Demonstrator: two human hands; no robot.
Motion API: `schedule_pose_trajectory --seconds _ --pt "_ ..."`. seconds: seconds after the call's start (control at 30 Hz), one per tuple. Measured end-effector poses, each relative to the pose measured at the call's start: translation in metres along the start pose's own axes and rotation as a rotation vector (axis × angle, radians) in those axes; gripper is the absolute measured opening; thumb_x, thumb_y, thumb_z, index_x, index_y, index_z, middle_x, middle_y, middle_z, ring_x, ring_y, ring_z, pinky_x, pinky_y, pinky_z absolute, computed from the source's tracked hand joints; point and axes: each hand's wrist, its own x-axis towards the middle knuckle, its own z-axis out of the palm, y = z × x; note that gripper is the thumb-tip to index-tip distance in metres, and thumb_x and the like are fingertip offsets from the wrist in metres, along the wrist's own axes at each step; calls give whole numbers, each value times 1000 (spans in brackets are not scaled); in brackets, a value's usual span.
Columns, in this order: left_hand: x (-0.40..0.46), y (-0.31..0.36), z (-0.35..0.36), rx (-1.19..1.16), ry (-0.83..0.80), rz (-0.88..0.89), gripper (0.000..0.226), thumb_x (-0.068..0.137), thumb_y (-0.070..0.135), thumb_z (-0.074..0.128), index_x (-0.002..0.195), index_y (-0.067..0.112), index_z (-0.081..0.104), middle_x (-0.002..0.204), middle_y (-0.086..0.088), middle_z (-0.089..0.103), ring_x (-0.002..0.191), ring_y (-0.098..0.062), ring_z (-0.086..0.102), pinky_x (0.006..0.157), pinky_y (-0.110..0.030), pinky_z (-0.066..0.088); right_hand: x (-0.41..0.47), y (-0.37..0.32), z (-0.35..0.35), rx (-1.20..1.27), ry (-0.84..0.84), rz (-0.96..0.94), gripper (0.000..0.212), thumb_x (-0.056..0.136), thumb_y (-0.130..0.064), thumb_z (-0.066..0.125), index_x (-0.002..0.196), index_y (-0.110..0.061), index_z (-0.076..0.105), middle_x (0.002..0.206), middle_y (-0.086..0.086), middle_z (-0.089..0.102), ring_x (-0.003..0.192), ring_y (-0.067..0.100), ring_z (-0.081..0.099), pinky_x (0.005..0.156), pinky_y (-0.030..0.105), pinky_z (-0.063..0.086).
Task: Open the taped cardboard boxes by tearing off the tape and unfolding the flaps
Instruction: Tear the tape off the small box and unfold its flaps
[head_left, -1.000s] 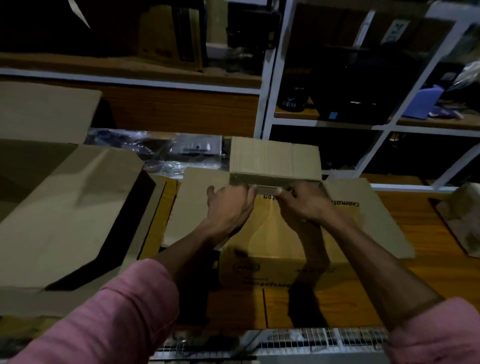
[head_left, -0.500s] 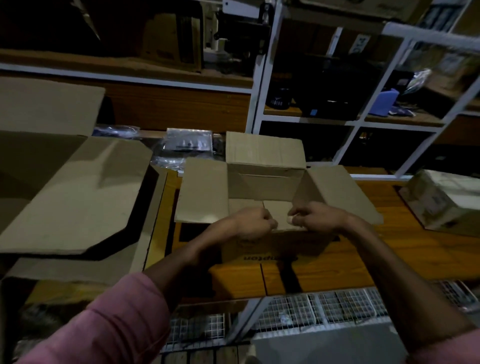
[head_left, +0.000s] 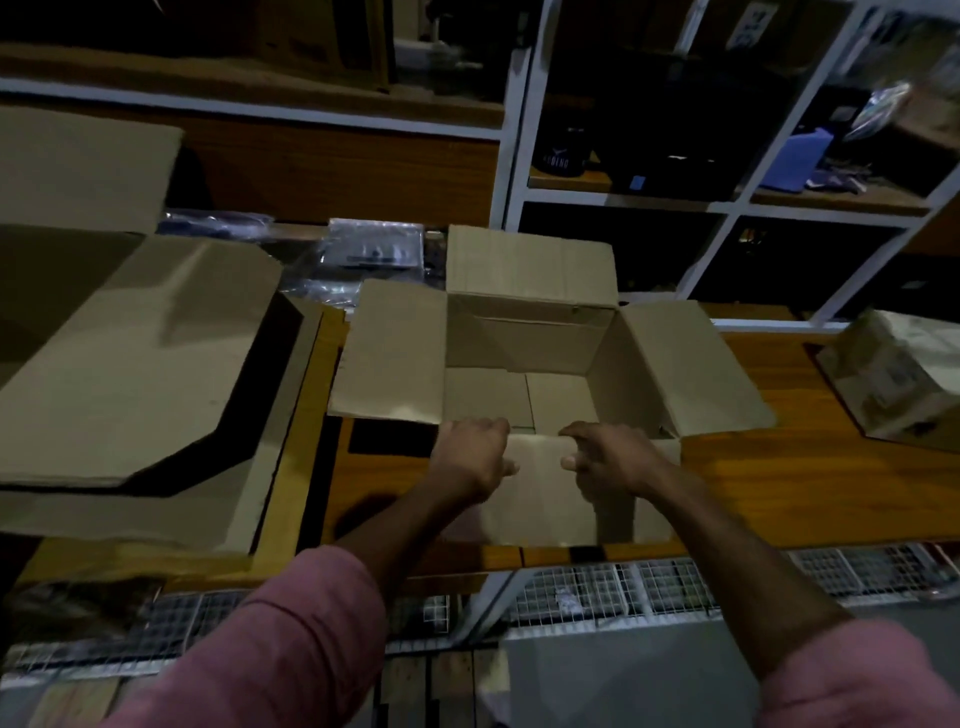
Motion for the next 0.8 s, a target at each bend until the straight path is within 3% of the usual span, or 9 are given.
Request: schedule_pose_trajectory --seconds 0.23,0.43,0.57,0.8 --pt "5 -6 29 48 274 48 25 95 35 66 115 22 58 111 -2 70 105 -23 63 93 -41 42 23 17 25 -17 203 -25 3 97 -35 63 96 -38 61 99 -10 69 99 20 62 91 38 35" --pt "14 -10 25 -26 323 72 20 89 29 75 100 19 62 97 -6 73 92 -27 66 86 -43 44 26 24 34 -49 302 -88 19 100 -40 55 117 -36 65 114 -7 71 103 20 61 88 38 32" --pt "14 -12 25 1 319 95 22 84 26 79 97 16 64 93 -7 72 90 -30 66 78 -39 37 24 34 33 -85 246 -165 32 103 -27 51 133 -36 56 123 -5 65 112 20 54 89 39 32" --pt "13 -11 22 -3 256 84 20 95 38 66 107 23 60 105 1 68 103 -21 60 90 -38 36 7 73 30 -129 305 -89 31 99 -25 58 130 -30 58 120 -1 65 113 23 56 98 44 37"
